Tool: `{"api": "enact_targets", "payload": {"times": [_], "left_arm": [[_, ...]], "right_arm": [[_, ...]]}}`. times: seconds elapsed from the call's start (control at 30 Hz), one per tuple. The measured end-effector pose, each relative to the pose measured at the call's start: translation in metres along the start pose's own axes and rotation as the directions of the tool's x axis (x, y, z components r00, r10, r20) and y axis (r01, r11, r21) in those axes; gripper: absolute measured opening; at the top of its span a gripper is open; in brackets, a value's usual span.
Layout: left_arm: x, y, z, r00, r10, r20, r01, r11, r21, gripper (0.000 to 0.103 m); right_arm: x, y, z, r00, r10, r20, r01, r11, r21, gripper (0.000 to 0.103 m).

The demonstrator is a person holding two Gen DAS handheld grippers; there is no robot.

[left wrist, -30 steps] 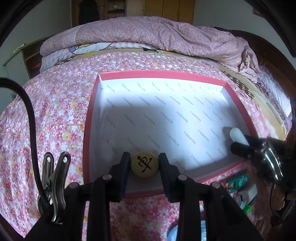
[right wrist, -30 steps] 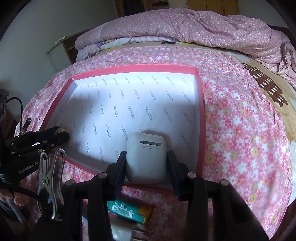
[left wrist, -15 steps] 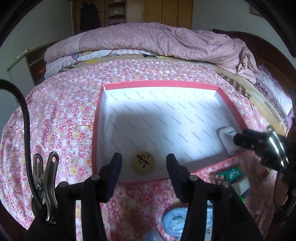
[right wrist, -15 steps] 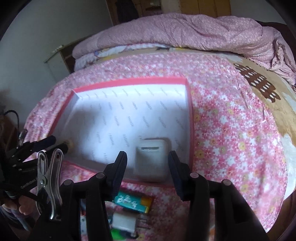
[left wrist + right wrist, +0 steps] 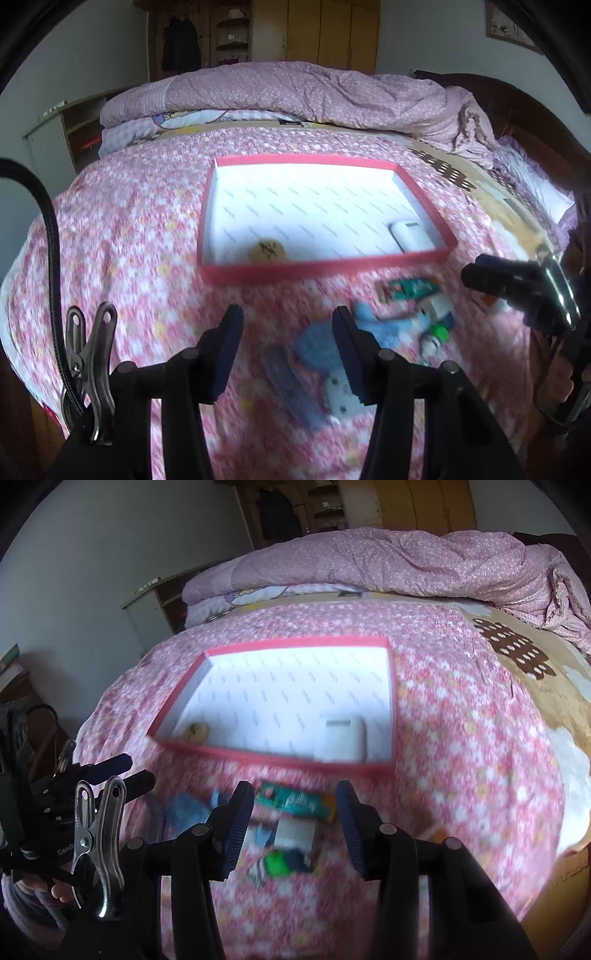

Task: Organize rigid objects
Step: 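Open the left tool over the tray while the right tool releases the case inside, then grasp the grey curved plastic hook with the left tool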

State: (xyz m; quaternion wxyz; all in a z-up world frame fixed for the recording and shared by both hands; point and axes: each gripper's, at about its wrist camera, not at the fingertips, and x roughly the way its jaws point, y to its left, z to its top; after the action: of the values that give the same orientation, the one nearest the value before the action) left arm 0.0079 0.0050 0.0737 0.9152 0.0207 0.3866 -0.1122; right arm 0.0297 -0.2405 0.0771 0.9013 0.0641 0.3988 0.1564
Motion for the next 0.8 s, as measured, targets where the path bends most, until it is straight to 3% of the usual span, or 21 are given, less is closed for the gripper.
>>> {"api": "enact_targets", "payload": {"times": [0.23,0.63,0.8], "left_arm": [[-0.005,0.005,-0.022,0.999,-0.028,-0.023,0.027,0.999,-0.032,0.053],[0.015,0.007,-0.041,0.996,-0.005,-0.092,0.001,0.999,-0.044,0.053],[0.02,0.009,-0.044,0.993,-0.027,-0.112,0.02,0.998,-0.064,0.037]], "right_arm": [[-0.02,0.004,-0.04,1.0,-0.029,0.005,0.029,0.999,-0.028,0.047],[-0.025,-0.006,-0.078,0.999,-0.021,-0.031,0.02,0.999,-0.037,0.047],[-0.024,-0.01,-0.084,0.999,-0.023,-0.039,0.021,0.999,-0.033,0.047]]}}
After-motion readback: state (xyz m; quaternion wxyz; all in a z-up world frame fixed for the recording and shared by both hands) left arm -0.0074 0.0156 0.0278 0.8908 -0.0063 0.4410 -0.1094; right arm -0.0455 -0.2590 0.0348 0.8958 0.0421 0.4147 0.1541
